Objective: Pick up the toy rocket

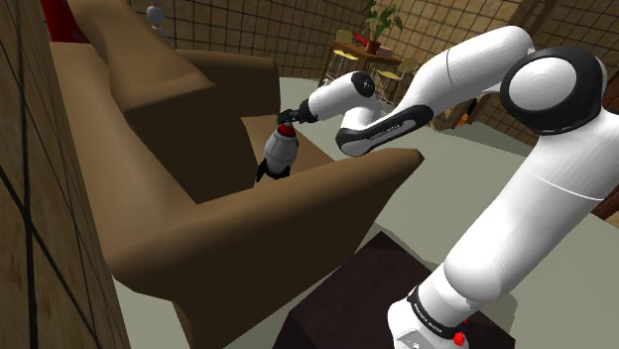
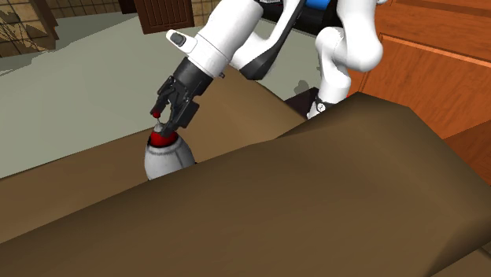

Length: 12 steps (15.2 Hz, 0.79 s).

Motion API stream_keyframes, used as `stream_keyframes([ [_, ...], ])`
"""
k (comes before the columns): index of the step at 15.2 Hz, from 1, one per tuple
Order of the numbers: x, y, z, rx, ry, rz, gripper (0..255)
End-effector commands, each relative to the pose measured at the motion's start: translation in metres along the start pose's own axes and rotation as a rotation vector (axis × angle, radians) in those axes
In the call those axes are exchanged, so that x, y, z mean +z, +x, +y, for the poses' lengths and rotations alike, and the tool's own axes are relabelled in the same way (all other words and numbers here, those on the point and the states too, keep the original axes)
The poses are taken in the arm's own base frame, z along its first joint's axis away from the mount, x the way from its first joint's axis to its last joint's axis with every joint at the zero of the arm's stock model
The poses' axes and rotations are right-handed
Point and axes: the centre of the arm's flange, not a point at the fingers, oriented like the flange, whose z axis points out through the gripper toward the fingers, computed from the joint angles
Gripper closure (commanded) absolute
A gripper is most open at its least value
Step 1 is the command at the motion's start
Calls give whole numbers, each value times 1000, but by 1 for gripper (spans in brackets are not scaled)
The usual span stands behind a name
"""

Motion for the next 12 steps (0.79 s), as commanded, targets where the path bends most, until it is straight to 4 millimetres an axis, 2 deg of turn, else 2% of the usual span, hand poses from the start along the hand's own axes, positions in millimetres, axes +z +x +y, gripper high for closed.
stream_keyframes([
  [1,6,-8,0,-1,1,0,0],
  [4,12,-14,0,-1,1,0,0],
  [5,12,-13,0,-1,1,0,255],
  [12,12,-13,1,-1,1,0,255],
])
